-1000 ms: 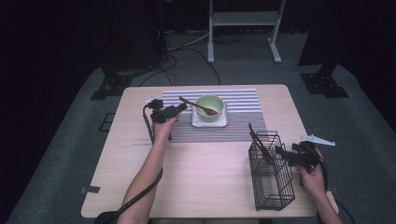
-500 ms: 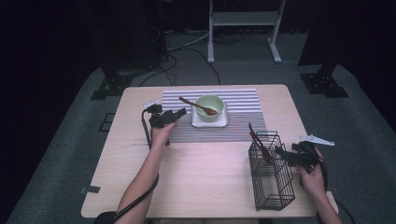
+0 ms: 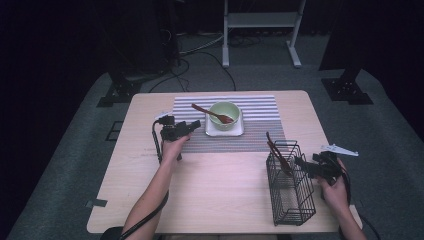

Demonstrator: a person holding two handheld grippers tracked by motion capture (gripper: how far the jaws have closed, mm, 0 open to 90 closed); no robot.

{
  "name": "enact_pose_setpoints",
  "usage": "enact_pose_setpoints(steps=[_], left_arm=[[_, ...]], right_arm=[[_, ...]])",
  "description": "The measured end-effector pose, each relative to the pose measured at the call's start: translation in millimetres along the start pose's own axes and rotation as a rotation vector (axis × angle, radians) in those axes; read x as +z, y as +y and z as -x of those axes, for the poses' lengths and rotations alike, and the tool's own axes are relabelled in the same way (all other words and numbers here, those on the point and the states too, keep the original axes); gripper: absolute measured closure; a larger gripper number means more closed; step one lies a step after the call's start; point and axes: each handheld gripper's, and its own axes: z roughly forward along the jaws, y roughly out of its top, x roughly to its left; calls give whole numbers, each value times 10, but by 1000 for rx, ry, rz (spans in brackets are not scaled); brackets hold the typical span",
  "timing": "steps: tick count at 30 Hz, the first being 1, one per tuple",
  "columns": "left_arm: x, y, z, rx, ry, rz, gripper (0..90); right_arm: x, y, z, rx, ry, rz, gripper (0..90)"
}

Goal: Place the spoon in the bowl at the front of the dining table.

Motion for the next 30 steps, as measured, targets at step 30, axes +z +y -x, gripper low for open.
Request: enact_pose_setpoints(steps=[30], left_arm=[[-246,-25,126,75,-39,-46,98]], right_arm=[[4,1,-1,-1,-4,-3,133]])
